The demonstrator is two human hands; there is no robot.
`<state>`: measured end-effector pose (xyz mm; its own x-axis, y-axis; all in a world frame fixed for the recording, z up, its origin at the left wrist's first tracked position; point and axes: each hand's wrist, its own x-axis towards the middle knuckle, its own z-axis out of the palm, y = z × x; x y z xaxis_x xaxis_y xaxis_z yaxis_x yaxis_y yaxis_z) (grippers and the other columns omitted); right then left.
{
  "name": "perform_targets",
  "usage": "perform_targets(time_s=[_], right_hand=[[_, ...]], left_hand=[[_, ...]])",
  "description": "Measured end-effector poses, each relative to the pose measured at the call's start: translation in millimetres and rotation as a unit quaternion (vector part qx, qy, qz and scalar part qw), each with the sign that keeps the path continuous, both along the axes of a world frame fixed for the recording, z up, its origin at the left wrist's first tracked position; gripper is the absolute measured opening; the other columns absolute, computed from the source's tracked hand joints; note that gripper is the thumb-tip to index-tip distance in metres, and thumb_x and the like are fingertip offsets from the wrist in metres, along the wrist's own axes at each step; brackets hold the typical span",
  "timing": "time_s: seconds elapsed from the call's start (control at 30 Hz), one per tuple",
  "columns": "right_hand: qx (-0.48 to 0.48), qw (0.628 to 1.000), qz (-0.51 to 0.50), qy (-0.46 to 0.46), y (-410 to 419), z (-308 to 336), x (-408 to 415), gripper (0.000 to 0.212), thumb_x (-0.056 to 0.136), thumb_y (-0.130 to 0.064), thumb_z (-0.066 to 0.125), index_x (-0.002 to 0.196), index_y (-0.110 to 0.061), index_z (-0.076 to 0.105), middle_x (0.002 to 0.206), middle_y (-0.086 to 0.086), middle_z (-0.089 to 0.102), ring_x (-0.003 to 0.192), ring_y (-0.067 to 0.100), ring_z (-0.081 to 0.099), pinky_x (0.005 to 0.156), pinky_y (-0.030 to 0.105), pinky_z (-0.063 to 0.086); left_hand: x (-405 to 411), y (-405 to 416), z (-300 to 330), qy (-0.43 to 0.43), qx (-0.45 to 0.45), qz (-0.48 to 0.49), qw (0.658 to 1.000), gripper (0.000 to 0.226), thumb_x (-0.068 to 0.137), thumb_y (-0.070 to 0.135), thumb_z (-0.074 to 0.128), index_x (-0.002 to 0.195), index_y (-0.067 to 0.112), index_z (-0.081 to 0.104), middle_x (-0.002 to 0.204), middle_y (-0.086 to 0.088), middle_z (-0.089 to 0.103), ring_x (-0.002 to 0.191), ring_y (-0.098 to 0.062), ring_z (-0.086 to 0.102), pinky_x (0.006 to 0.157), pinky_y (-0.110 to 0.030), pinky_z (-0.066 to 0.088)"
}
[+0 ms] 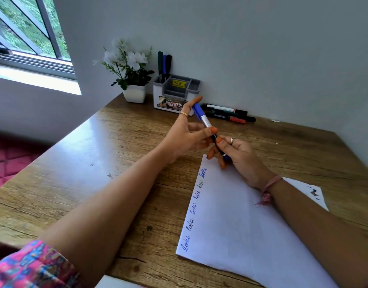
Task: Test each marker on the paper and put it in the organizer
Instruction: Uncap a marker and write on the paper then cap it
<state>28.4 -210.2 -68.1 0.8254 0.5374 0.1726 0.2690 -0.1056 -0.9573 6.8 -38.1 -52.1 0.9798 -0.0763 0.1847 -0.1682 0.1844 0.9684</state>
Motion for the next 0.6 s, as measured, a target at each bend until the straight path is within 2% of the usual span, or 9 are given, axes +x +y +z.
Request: perform_targets(time_s=[0.07,0.17,0.27,0.33,0.4,0.43,0.5,0.6], right_hand=[[0.006,1.0,-0.008,-0.005,1.5,1.0,-0.6,0.023,0.098,-0.023,0.042,0.103,-0.018,0.064,0.078,0.003,0.071,0.052,0.01,0.051,0.057,0.019,0.045],[-0.015,1.0,-0.021,-0.018,1.3,-0.9,0.7,0.021,0.095,-0.029,0.047,0.105,-0.023,0.064,0.087,0.0,0.073,0.068,0.007,0.058,0.067,0.023,0.045],[-0.054,0.998,-0.009,-0.03,-3.3,-1.7,3.5,0.021,0.092,-0.029,0.055,0.113,-0.028,0.06,0.096,-0.007,0.066,0.075,-0.002,0.057,0.067,0.015,0.043],[-0.128,0.985,-0.002,-0.113,-11.4,-1.3,7.4,0.03,0.09,-0.026,0.062,0.119,-0.024,0.058,0.098,-0.011,0.058,0.076,-0.005,0.055,0.067,0.01,0.041],[-0.242,0.934,0.003,-0.263,-20.5,-4.5,13.9,0.032,0.087,-0.034,0.061,0.116,-0.023,0.06,0.106,-0.009,0.056,0.089,-0.001,0.055,0.077,0.011,0.04],[-0.277,0.91,0.009,-0.309,-23.4,-7.8,16.4,0.033,0.086,-0.041,0.057,0.115,-0.024,0.062,0.109,-0.009,0.056,0.096,0.004,0.053,0.082,0.016,0.038],[-0.296,0.899,0.016,-0.323,-25.8,-12.7,17.6,0.036,0.086,-0.048,0.048,0.113,-0.03,0.063,0.112,-0.01,0.056,0.105,0.006,0.048,0.089,0.017,0.033],[-0.29,0.903,0.013,-0.316,-24.7,-13.0,16.3,0.038,0.086,-0.051,0.045,0.113,-0.032,0.063,0.112,-0.012,0.054,0.108,0.003,0.044,0.09,0.007,0.025]], left_hand=[[0.8,-3.1,-1.3,-0.004,0.0,0.002,1.0,0.081,0.083,0.001,0.064,0.142,0.036,0.021,0.095,-0.019,0.068,0.085,-0.027,0.07,0.074,-0.04,0.058],[3.0,-2.2,-0.4,-0.021,-0.005,0.042,0.999,0.078,0.083,0.0,0.064,0.139,0.035,0.024,0.094,-0.02,0.067,0.088,-0.03,0.069,0.08,-0.045,0.057],[7.5,12.6,1.7,-0.025,-0.052,0.119,0.991,0.071,0.085,-0.002,0.061,0.139,0.029,0.027,0.098,-0.022,0.068,0.093,-0.031,0.069,0.084,-0.047,0.056],[9.3,25.8,5.1,-0.031,-0.101,0.153,0.983,0.067,0.086,-0.004,0.059,0.137,0.025,0.028,0.099,-0.024,0.068,0.095,-0.033,0.068,0.082,-0.048,0.056],[9.2,35.4,8.8,-0.044,-0.116,0.185,0.975,0.066,0.086,-0.006,0.058,0.138,0.022,0.028,0.088,-0.015,0.072,0.09,-0.03,0.07,0.077,-0.044,0.058],[8.5,38.3,10.6,-0.05,-0.114,0.2,0.972,0.066,0.086,-0.006,0.058,0.138,0.022,0.029,0.084,-0.012,0.073,0.088,-0.028,0.071,0.076,-0.043,0.058],[8.4,41.7,13.1,-0.057,-0.099,0.222,0.968,0.066,0.086,-0.006,0.06,0.138,0.023,0.03,0.087,-0.015,0.072,0.089,-0.028,0.071,0.082,-0.046,0.057],[9.1,46.3,15.5,-0.076,-0.08,0.262,0.959,0.066,0.085,-0.005,0.062,0.137,0.023,0.032,0.09,-0.02,0.07,0.09,-0.029,0.07,0.089,-0.048,0.053]])
